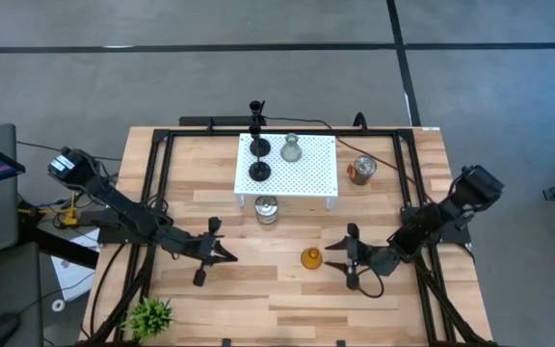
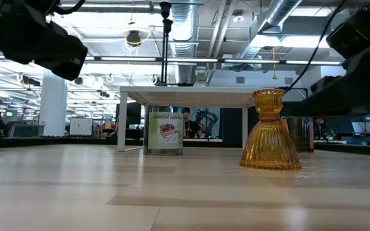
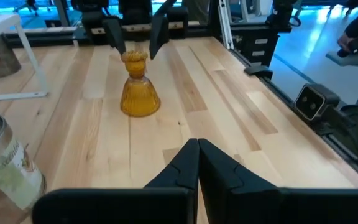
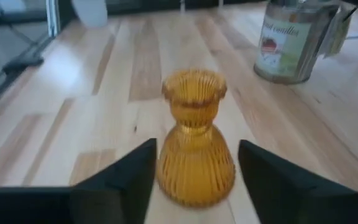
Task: Pick & Place candle stick holders
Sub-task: Put the orange glass on the shelf
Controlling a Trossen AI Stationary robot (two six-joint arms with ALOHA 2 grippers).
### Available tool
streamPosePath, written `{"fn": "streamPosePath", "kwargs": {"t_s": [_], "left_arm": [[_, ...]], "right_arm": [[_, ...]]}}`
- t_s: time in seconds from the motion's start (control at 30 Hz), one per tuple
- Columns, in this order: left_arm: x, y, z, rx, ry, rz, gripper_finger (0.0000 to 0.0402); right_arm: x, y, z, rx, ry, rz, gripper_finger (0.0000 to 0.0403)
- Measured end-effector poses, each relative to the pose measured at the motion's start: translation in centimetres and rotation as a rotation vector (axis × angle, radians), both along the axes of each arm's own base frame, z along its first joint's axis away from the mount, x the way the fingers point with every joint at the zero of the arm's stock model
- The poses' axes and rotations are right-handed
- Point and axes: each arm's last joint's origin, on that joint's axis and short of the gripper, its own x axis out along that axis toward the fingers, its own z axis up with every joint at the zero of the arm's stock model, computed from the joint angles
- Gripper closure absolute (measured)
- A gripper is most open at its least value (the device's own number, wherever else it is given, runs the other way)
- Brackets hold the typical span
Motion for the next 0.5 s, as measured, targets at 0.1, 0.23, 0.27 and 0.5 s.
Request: {"fn": "streamPosePath", "kwargs": {"t_s": [0.1,0.23,0.27,0.5], "left_arm": [[0.1,0.0,-0.2,0.003,0.010,0.003,0.0394],[0.1,-0.1,-0.3,0.004,0.014,0.003,0.0394],[0.1,-0.1,-0.3,0.006,0.017,0.004,0.0394],[0.1,-0.1,-0.3,0.005,0.017,0.003,0.0394]], "right_arm": [[0.6,-0.3,-0.3,0.045,-0.024,-0.037,0.0147],[1.8,-0.5,-1.1,0.073,0.005,-0.049,0.0119],[2.2,-0.5,-1.3,0.073,0.015,-0.046,0.0117],[4.7,0.2,-1.6,0.008,0.022,-0.028,0.0112]]}}
